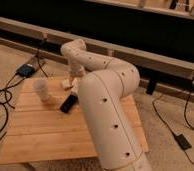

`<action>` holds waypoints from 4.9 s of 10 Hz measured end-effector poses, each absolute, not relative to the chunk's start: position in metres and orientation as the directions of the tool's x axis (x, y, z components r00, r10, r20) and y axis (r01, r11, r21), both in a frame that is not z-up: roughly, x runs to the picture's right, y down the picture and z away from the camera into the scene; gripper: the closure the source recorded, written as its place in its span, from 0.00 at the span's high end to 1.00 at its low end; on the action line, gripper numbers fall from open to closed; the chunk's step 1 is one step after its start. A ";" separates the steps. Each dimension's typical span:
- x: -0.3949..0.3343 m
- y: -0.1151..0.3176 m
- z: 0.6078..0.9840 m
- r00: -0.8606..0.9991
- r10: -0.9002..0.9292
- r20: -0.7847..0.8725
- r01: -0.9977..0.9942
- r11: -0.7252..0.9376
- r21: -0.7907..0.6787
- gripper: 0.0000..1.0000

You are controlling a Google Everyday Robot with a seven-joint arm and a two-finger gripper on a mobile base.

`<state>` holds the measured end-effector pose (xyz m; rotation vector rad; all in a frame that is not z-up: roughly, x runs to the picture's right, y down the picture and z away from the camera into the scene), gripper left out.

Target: Place the bottle in the ceramic bowl

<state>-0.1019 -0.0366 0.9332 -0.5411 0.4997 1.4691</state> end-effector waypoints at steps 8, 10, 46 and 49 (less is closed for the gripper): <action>-0.079 -0.048 0.987 -0.066 0.808 -0.586 -0.998 -0.059 0.030 0.65; -0.082 -0.054 0.991 -0.071 0.817 -0.573 -0.997 -0.065 0.030 0.65; -0.001 -0.053 0.911 0.000 0.907 -0.422 -0.994 0.044 0.095 0.00; 0.010 -0.023 0.906 0.025 0.908 -0.419 -0.991 0.079 0.111 0.00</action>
